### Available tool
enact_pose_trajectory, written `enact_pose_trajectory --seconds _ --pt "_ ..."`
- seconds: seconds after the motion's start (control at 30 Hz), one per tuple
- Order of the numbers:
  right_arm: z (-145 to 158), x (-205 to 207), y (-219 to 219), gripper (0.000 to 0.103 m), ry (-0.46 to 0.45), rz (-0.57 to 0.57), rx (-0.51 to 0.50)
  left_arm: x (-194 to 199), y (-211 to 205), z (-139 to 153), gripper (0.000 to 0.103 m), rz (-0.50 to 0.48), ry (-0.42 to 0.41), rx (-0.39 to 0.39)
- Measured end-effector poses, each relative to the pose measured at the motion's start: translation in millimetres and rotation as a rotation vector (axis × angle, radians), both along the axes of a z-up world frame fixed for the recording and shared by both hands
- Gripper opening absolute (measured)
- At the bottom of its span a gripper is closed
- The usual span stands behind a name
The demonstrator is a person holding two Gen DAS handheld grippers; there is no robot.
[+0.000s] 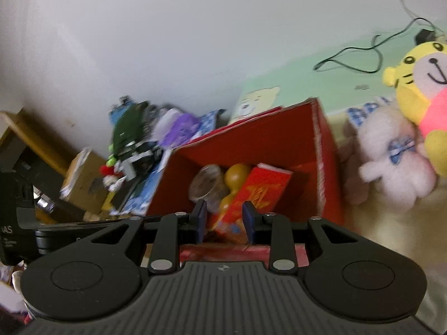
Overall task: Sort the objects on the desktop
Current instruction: 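Move the right gripper out of the box down toward the scarf-wrapped tube, then close the right gripper on the red scarf-wrapped cardboard tube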
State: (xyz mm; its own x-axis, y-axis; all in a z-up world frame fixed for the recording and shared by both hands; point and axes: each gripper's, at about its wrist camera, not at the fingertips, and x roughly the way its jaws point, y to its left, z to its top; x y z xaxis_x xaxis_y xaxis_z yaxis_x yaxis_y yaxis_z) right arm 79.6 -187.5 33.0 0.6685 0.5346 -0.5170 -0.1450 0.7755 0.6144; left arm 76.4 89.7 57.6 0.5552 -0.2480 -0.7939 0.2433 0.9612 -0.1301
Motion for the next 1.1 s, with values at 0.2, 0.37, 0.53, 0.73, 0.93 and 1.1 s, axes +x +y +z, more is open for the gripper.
enact_pose_trajectory --seconds 0.2,0.37,0.53,0.73,0.93,1.1 --pt "-7.0 -21.0 22.0 0.033 -0.001 0.140 0.039 -42.7 23.1 -20.5 0.032 0.132 0.045 0.053" --pt "-34.1 -27.3 47.9 0.034 0.082 0.226 0.050 -60.5 35.0 -57.0 0.038 0.205 0.117 0.104" --pt "-55.9 -26.7 63.0 0.035 0.170 0.233 0.045 -60.2 43.8 -89.7 0.038 0.213 0.183 0.105" --pt "-68.8 -20.7 73.4 0.036 0.221 0.186 0.016 -53.5 41.6 -104.3 0.041 0.134 0.215 0.105" --pt "-73.3 -18.4 83.0 0.036 0.245 0.135 -0.006 -46.5 39.8 -113.4 0.050 0.042 0.234 0.110" --pt "-81.9 -17.6 89.5 0.042 0.276 0.094 0.000 -43.6 35.8 -117.4 0.058 -0.028 0.216 0.148"
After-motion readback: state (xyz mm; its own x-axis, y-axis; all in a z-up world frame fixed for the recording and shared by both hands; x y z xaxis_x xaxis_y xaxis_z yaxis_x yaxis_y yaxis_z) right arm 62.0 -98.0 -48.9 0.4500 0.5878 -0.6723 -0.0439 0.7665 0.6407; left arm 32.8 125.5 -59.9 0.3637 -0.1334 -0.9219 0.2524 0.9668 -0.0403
